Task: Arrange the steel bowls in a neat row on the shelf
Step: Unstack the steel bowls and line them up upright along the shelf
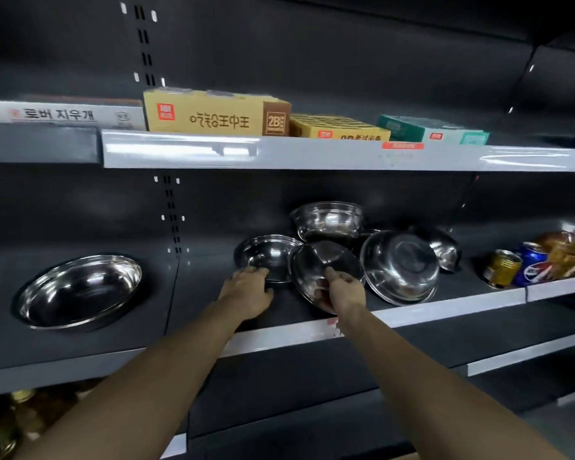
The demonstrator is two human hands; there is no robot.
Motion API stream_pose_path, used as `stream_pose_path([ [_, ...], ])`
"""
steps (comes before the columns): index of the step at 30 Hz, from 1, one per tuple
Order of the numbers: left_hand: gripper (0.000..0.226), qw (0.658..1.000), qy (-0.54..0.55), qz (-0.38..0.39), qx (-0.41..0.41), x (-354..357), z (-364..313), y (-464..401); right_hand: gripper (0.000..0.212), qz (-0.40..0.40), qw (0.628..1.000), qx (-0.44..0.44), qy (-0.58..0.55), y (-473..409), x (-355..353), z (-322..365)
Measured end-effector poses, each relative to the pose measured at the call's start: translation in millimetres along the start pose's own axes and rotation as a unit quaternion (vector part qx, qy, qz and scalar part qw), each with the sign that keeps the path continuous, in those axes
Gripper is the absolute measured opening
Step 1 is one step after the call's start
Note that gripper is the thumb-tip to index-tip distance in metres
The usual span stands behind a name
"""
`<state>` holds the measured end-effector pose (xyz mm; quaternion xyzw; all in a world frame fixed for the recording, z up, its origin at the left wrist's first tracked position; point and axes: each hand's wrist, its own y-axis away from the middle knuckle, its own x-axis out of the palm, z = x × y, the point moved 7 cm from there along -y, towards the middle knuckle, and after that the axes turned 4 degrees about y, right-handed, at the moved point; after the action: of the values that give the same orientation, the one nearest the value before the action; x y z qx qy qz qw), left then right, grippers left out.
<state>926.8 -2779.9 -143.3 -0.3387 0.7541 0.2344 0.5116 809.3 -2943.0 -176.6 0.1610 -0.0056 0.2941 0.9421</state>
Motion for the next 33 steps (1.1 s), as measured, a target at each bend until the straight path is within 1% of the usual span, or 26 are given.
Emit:
stream_pose_path([
  [5,0.058,1.000,-0.004,0.002,0.000,1.9,-12.1,-10.6,0.019,0.003,1.000,-0.006,0.008,-17.8,-9.7,9.1],
  [8,0.057,1.000,-0.004,-0.001,0.002,0.7,-13.5,-19.9,0.021,-0.023,1.000,-0.018,0.002,-25.1,-14.3,15.5],
  [11,0.055,1.000,-0.003,-0.004,0.004,-1.5,-15.9,-32.3,0.018,-0.066,0.997,-0.042,0.015,-32.2,-25.9,23.2],
  [13,0.054,1.000,0.004,-0.005,0.006,-1.0,-20.0,-40.8,0.015,-0.117,0.989,-0.057,0.074,-36.7,-43.0,26.8],
  [15,0.053,1.000,0.011,-0.009,0.016,1.3,-28.0,-49.7,0.025,-0.160,0.978,-0.049,0.124,-43.3,-62.1,27.7],
  [16,0.055,1.000,0.016,-0.008,0.024,3.3,-33.0,-53.5,0.032,-0.169,0.976,-0.034,0.135,-46.8,-69.4,25.9],
  [19,0.065,0.999,0.031,-0.005,0.042,9.8,-47.1,-61.6,0.047,-0.143,0.978,0.016,0.150,-59.6,-77.5,12.7],
  [23,0.069,0.998,0.040,0.008,0.050,21.7,-59.0,-67.0,0.045,-0.099,0.982,0.054,0.149,-65.5,-74.4,0.9],
  [27,0.073,0.997,0.060,0.026,0.046,33.8,-64.9,-65.8,0.042,-0.081,0.982,0.055,0.160,-68.9,-69.9,-2.2],
  [33,0.077,0.993,0.114,0.006,0.026,35.4,-63.8,-58.2,0.049,-0.091,0.975,0.017,0.204,-66.9,-68.8,0.3],
])
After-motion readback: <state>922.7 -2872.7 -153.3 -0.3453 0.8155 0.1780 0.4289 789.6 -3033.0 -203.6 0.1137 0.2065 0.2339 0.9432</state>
